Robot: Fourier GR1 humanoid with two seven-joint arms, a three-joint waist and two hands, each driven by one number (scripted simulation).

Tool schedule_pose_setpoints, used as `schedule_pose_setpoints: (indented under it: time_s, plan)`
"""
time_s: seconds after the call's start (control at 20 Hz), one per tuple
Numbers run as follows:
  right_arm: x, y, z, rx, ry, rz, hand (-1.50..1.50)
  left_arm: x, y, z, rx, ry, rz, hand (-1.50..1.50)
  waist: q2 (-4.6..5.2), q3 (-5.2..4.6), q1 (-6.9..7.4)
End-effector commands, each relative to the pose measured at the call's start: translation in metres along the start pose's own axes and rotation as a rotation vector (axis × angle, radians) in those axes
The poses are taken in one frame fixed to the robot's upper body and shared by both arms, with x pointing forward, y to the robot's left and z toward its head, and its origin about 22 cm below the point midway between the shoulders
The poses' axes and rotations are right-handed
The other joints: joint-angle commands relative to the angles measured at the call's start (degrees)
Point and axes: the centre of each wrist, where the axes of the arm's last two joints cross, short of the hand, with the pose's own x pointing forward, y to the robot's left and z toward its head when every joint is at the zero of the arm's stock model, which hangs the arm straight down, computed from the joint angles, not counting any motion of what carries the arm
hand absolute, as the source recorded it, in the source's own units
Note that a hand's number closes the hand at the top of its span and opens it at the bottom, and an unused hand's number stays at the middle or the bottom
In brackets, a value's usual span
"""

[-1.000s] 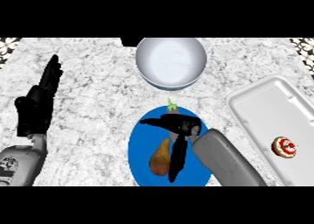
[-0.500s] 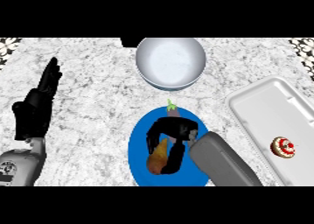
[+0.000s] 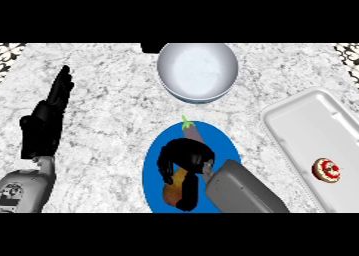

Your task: Pick the pear from the plate and place it in the bowl

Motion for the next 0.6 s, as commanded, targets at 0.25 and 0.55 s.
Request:
schedule_pose_setpoints:
  time_s: [0.25,0.55]
  plan:
    - [0.101,0.053,0.001,-0.232,0.002,0.261,1.5,0.001,-0.008,-0.007,-0.06,-0.012,0.014,0.0,0.76,0.21,4.1]
    - [0.142,0.064,0.033,-0.513,-0.127,0.041,1.5,0.005,-0.007,-0.013,-0.034,-0.014,0.017,0.0,0.43,0.27,2.02]
